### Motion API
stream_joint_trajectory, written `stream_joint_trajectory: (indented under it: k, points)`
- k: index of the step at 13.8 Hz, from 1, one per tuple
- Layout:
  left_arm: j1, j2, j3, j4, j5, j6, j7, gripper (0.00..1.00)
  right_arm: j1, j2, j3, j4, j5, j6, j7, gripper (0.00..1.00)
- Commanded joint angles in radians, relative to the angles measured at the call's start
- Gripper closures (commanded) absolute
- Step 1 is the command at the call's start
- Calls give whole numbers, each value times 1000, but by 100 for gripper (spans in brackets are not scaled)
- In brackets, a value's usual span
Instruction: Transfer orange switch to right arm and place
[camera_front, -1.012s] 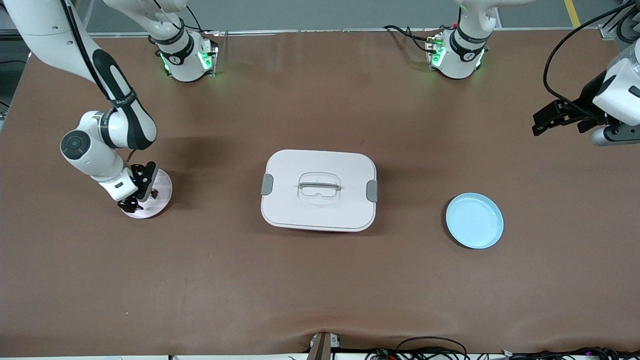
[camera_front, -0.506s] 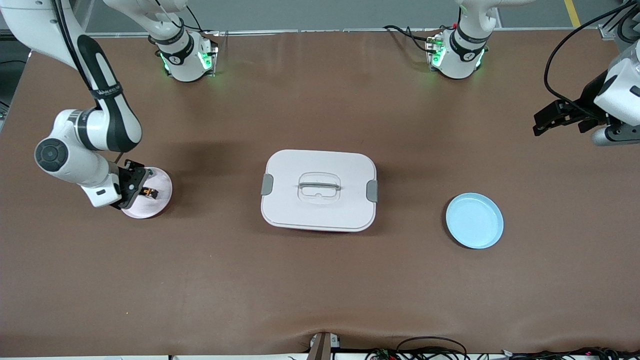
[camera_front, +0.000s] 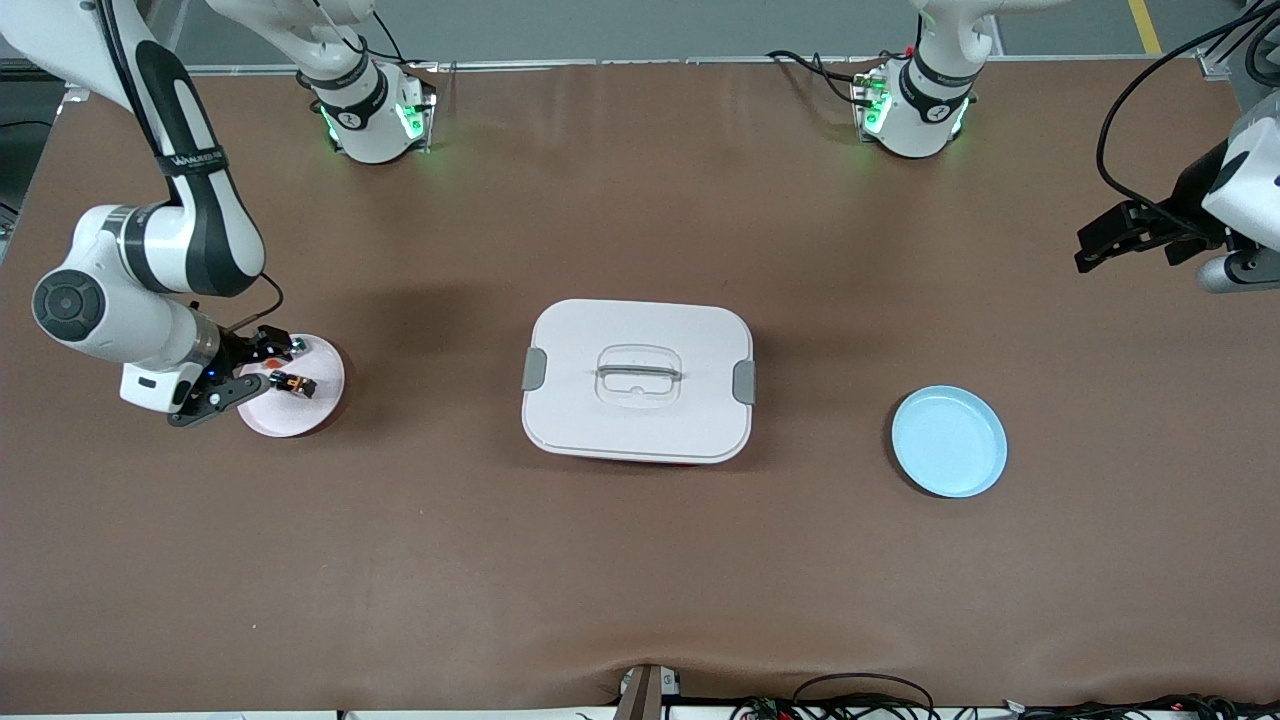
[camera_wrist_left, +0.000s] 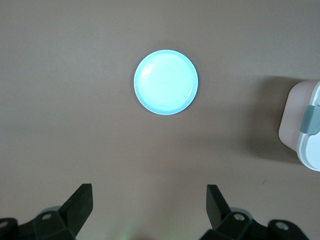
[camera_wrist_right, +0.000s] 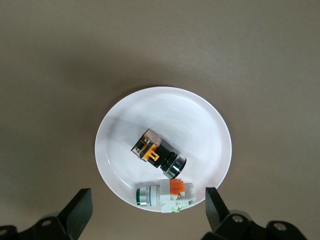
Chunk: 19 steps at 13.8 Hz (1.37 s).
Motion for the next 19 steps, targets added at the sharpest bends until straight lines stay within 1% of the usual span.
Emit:
stream_joint_trajectory:
  k: [1,2,7,11,13,16,19]
  points:
    - [2,-30,-8,-13,-11,-14,15,0,18,-53,6,-2,42,-23,258,0]
    - [2,-40,-12,-23,-11,-12,16,0,23,-67,6,-2,43,-25,304,0]
    - [9,-93,-15,-78,-13,8,76,0,50,-165,6,-6,43,-129,305,0]
    - [6,-105,-15,-85,-13,17,78,0,47,-256,3,-3,43,-183,305,0]
    - [6,-103,-17,-85,-14,20,78,0,49,-271,3,11,43,-190,314,0]
    - [4,-103,-17,-85,-16,20,78,0,50,-260,4,135,47,-304,316,0]
    - [4,-103,-17,-85,-31,20,84,0,64,-267,4,230,50,-402,317,0]
